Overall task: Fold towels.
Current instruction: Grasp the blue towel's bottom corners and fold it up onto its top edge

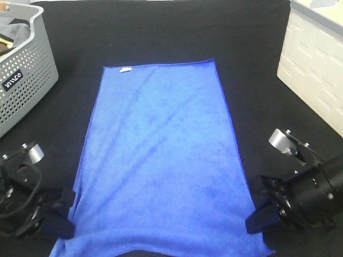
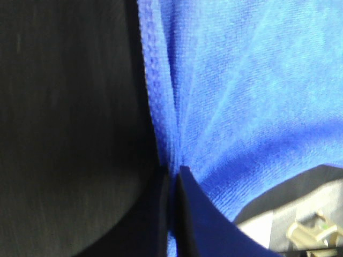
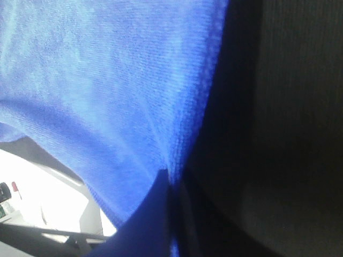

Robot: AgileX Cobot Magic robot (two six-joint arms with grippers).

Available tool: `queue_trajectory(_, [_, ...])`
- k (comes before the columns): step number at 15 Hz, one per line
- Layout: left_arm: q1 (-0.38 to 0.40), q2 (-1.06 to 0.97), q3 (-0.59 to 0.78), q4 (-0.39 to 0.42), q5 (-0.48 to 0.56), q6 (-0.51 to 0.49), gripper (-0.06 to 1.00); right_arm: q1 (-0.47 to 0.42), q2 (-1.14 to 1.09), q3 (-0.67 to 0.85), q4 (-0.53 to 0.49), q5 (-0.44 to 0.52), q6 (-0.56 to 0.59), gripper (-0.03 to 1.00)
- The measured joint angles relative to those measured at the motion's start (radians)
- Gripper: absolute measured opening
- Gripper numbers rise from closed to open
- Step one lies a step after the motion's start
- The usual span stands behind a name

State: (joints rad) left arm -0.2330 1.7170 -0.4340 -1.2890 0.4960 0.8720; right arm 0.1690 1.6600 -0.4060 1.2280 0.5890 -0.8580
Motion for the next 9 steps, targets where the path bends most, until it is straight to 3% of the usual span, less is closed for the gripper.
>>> queue_trajectory(5, [0.0, -0.066, 0.061, 0.05, 0.084, -0.026, 0.01, 0.003, -0.139, 0.121, -0.027, 0.014, 0.03, 0.0])
queue_trajectory(9, [0.0, -0.075, 0.062, 0.055, 0.102, -0.037, 0.01, 0.004, -0.158, 0.111, -0.049, 0.02, 0.032, 0.0])
